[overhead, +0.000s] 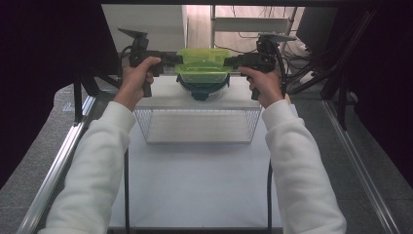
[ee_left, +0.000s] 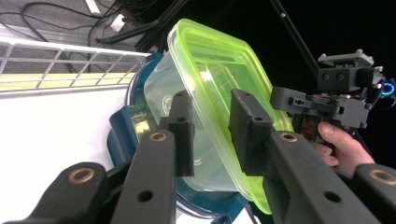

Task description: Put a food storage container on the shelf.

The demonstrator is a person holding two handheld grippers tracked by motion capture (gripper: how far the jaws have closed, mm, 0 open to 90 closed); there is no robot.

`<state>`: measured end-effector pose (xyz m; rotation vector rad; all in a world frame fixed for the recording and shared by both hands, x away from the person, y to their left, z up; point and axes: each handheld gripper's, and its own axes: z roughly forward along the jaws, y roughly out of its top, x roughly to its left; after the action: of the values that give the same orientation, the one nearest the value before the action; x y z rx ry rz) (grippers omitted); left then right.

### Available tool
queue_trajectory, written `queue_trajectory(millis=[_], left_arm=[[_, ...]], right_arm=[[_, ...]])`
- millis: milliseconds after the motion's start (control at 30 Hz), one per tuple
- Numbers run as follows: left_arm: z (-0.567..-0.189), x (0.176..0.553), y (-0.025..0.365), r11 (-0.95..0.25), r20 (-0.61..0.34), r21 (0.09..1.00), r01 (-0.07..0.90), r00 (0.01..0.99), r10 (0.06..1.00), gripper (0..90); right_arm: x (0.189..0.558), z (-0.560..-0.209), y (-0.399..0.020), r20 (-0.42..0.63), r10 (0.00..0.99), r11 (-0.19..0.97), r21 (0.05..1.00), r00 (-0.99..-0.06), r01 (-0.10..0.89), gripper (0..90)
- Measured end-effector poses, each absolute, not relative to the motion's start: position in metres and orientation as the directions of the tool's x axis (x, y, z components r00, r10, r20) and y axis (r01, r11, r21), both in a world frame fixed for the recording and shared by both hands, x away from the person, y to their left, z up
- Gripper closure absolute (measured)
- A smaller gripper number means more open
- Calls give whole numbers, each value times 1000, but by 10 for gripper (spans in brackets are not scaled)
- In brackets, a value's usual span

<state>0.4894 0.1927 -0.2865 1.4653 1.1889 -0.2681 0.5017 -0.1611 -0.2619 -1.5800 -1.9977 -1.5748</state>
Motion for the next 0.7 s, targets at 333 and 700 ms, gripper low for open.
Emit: queue_trajectory(millis=[333,700], left_arm=[[-284,485,188,193,-665,680,708,484,569,408],[-265,454,192,153,-531,796,585,555,640,203]], right_arm=[[498,-259,-161,586,668,-103,684,-459,722,389],[472,-241,-168,450,661,-34,818,-601,575,270]])
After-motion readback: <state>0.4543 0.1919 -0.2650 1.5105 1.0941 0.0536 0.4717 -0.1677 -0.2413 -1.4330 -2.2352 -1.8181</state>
